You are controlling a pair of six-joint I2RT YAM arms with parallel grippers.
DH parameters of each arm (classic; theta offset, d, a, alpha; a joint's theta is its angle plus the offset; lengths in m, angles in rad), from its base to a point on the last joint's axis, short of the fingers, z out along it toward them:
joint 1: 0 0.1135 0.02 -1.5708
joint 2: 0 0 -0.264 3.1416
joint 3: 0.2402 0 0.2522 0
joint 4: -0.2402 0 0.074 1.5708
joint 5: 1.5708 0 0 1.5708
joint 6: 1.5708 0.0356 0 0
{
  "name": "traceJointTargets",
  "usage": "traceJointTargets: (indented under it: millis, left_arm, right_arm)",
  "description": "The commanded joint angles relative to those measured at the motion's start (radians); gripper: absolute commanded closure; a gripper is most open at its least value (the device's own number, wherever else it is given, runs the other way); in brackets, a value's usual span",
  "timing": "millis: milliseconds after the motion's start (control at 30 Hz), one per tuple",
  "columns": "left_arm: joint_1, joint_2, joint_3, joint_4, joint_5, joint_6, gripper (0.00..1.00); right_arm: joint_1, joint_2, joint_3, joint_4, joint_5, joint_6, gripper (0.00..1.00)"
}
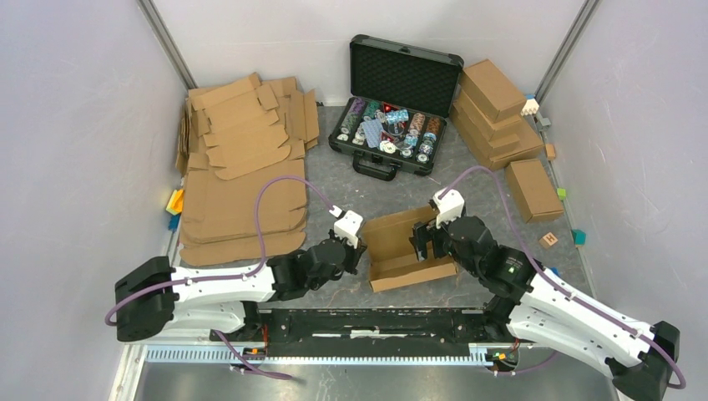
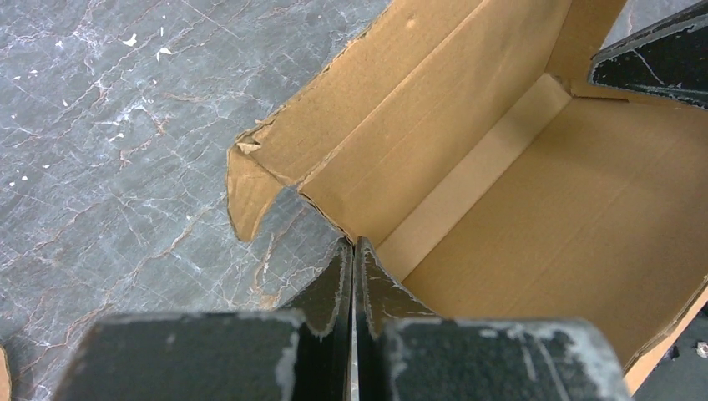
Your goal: Fold the paper box
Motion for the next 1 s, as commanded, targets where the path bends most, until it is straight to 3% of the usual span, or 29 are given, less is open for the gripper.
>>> traceJointTargets:
  millis: [0, 133, 233, 500, 967]
  left_arm:
    - [-0.022, 0.02, 0.037, -0.019, -0.001, 0.019, 0.98]
    - [-0.027, 0.025, 0.052, -0.042, -0.023, 0.019, 0.98]
    - [-0.026, 0.017, 0.053, -0.048, -0.038, 0.02, 0.98]
    - [-0.026, 0.017, 0.06, -0.066, -0.048, 0.022, 0.98]
    - [-0.034, 0.021, 0.068, -0.07, -0.052, 0.028, 0.98]
  right_arm:
    - [0.007, -0.009, -0.03, 0.026, -0.104, 0.071, 0.16]
    - [0.007, -0.025, -0.085, 0.045, -0.149, 0.127, 0.18]
    - [0.008, -0.035, -0.095, -0.009, -0.09, 0.162, 0.02]
    - [0.003, -0.107, -0.107, -0.072, -0.006, 0.243, 0.02]
    - [-0.03, -0.062, -0.021, -0.255, 0.121, 0.343, 0.02]
